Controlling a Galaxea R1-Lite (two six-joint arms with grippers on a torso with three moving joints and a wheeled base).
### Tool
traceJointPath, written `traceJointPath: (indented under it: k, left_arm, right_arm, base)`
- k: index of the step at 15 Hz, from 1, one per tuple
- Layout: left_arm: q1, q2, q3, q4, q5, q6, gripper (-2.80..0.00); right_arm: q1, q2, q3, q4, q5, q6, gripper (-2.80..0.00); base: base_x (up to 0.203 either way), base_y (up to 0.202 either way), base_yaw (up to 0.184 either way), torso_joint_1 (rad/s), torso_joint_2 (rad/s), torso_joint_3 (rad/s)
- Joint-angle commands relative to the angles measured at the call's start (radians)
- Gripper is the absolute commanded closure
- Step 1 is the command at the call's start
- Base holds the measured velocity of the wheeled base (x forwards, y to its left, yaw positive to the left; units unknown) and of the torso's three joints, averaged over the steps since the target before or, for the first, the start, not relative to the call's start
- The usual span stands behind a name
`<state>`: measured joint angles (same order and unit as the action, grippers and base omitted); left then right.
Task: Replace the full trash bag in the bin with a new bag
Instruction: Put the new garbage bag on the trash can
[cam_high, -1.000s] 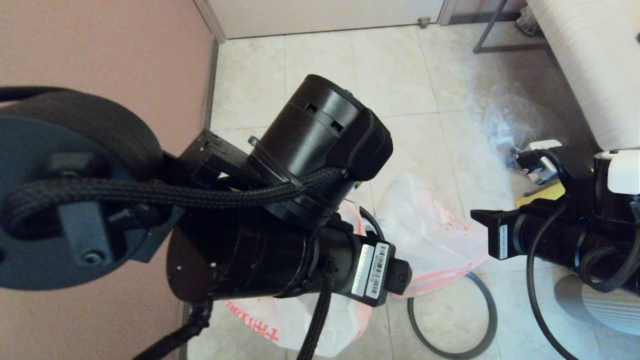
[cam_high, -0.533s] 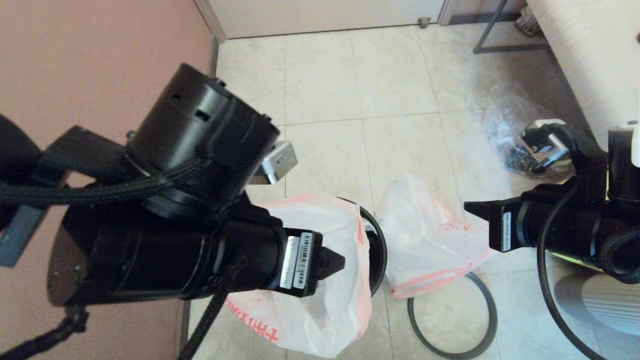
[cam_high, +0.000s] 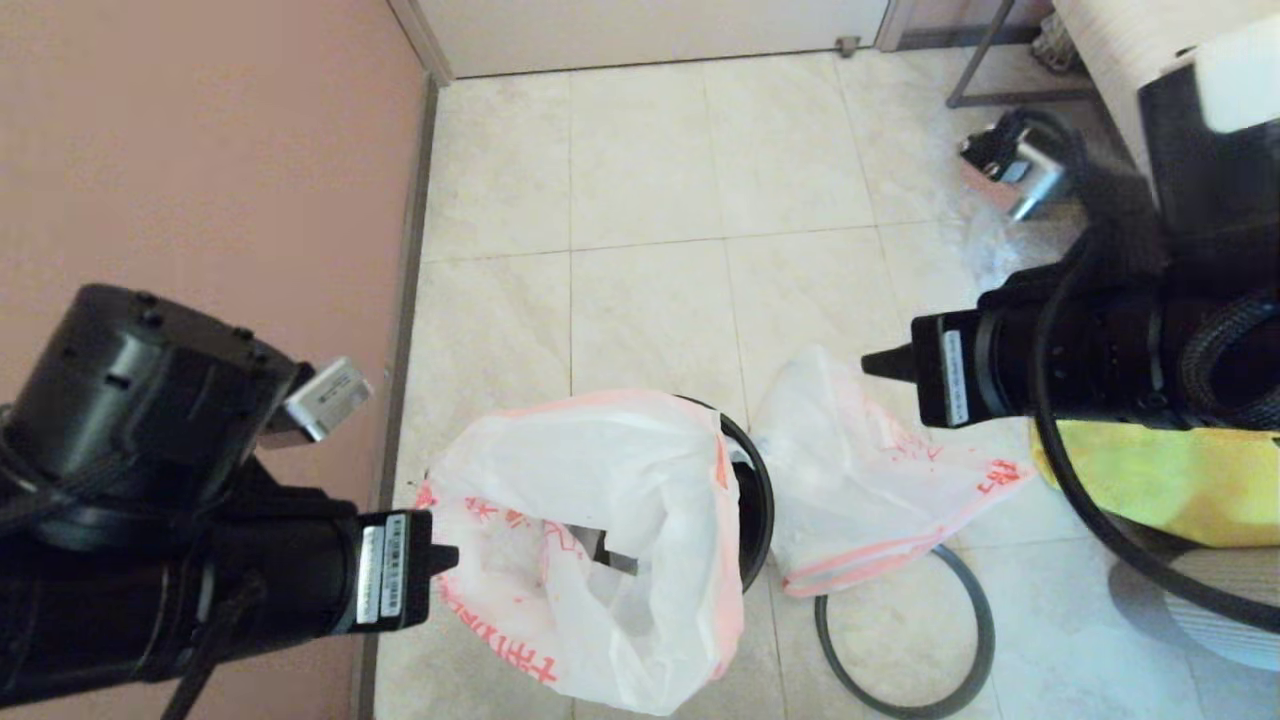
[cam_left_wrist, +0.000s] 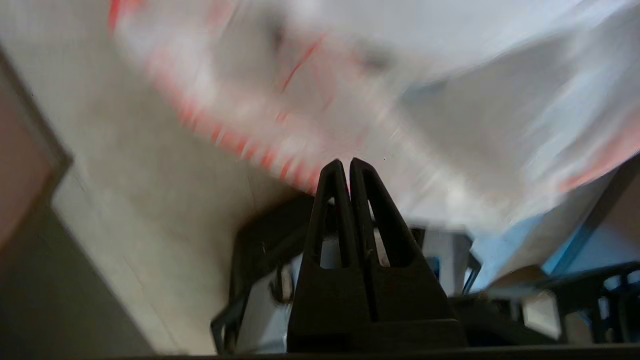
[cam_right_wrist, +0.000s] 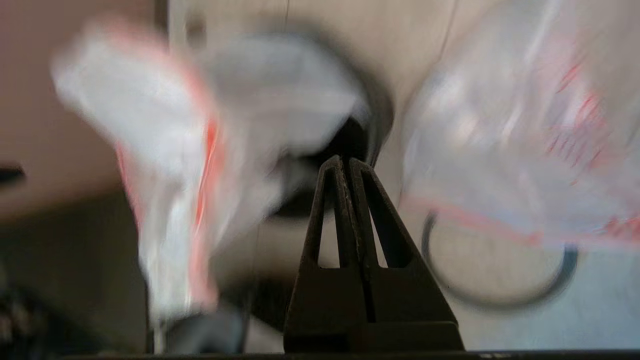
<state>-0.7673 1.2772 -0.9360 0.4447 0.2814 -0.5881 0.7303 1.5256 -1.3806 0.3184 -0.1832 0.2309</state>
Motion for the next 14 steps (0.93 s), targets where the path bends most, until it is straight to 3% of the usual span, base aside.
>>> traceJointPath:
  k: [1, 2, 5, 14]
  left_arm:
    - [-0.001, -0.051, 0.103, -0.033, -0.003, -0.025, 0.00]
    - [-0.010, -0.055, 0.163, -0.088, -0.005, -0.047, 0.00]
    - [-0.049, -0.058, 0.264, -0.184, -0.009, -0.175, 0.00]
    - [-0.073, -0.054, 0.306, -0.189, 0.025, -0.188, 0.00]
  right_arm:
    - [0.044, 0.070, -0.041, 0.074, -0.004, -0.002, 0.00]
    - [0.070, 0.077, -0.043, 0.083, -0.006, -0.011, -2.80]
    - [0.122, 0.108, -0.061, 0.103, -0.024, -0.021, -2.80]
    - [0.181, 0.190, -0.158, 0.138, -0.045, -0.018, -2.80]
  base:
    - [0.000, 0.000, 0.000, 0.000, 0.00, 0.000]
    - [0.000, 0.000, 0.000, 0.000, 0.00, 0.000]
    - [0.000, 0.000, 0.000, 0.000, 0.00, 0.000]
    - [0.000, 0.000, 0.000, 0.000, 0.00, 0.000]
